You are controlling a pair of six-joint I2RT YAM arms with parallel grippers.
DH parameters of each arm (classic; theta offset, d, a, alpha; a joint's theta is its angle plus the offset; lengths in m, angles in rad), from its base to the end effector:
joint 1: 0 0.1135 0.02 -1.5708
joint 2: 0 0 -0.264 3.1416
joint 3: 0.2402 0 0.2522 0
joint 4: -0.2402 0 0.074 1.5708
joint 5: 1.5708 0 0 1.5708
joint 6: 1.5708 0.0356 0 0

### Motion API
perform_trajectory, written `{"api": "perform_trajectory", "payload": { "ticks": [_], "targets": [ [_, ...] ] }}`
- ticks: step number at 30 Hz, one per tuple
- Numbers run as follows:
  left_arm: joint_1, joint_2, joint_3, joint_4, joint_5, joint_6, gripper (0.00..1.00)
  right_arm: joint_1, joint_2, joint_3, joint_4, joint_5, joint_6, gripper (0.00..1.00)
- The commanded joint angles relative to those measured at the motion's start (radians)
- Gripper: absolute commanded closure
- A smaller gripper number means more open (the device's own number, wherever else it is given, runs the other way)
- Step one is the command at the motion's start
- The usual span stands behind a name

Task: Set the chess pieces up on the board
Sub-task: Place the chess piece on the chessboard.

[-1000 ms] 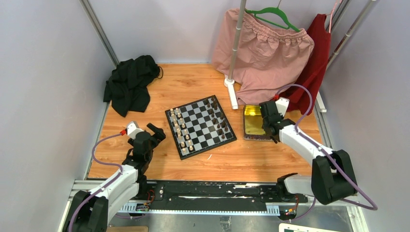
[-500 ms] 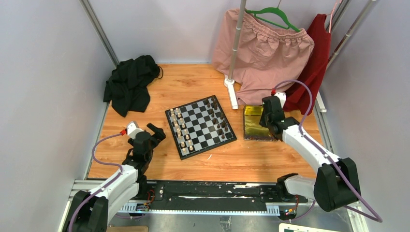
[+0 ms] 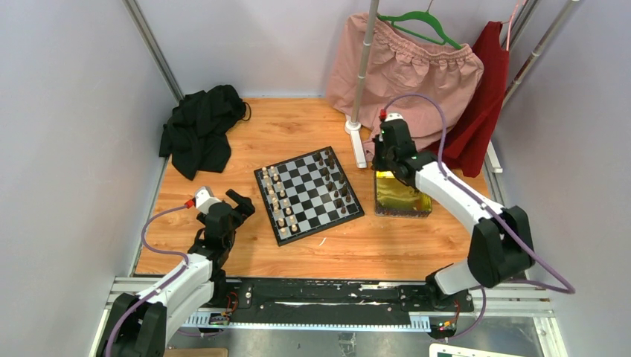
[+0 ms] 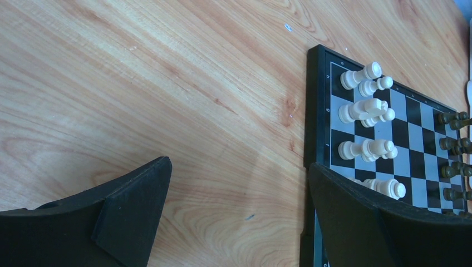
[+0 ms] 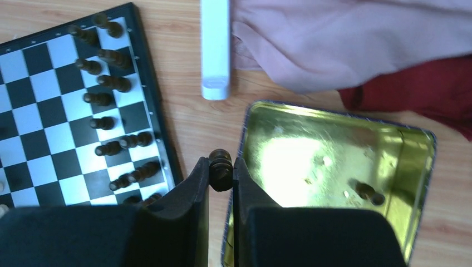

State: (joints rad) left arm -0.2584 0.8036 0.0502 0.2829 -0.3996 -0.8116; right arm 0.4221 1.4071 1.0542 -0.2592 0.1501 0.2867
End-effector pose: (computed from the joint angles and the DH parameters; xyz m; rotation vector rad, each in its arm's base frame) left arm 0.1502 -0.0254 0.1313 -0.7839 1.8534 -0.2766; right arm 0.2913 0.1250 0.2829 -0.0625 2.1841 0.2399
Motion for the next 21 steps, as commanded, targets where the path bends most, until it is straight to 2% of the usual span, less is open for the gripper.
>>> {"api": "perform_trajectory", "payload": {
  "ticks": [1, 12, 21],
  "targets": [
    [0.004, 0.004, 0.011, 0.025, -0.008, 0.001, 0.00, 0.062, 0.073, 0.105, -0.032, -0.023, -0.082, 1.00],
    [0.004, 0.004, 0.011, 0.024, -0.005, 0.000, 0.00, 0.123, 0.292, 0.325, -0.071, -0.049, -0.164, 1.00],
    [0.004, 0.000, 0.011, 0.024, -0.004, -0.002, 0.00, 0.190, 0.434, 0.413, -0.083, -0.049, -0.199, 1.00]
  ]
}}
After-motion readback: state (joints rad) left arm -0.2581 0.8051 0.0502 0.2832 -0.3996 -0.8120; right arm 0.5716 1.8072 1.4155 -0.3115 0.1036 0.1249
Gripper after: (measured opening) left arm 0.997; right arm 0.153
